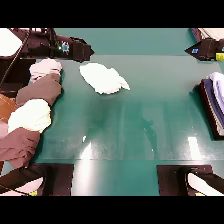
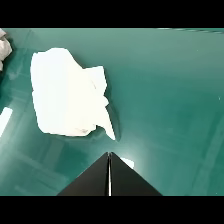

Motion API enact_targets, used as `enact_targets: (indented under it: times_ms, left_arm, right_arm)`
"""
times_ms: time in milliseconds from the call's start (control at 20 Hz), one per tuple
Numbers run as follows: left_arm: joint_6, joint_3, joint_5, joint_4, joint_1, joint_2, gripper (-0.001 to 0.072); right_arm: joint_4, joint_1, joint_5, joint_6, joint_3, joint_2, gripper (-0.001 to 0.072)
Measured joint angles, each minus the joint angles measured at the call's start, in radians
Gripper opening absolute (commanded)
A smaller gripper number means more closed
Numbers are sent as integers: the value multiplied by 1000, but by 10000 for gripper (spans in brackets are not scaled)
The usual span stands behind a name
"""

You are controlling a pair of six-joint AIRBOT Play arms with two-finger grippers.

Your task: Fold the shirts.

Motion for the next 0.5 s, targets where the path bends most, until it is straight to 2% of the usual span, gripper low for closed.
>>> enact_targets:
  times_ms: [500]
  left_arm:
    - [0, 0, 3, 0, 0, 0, 23]
  right_arm:
    - [1, 0, -16, 0, -55, -1, 14]
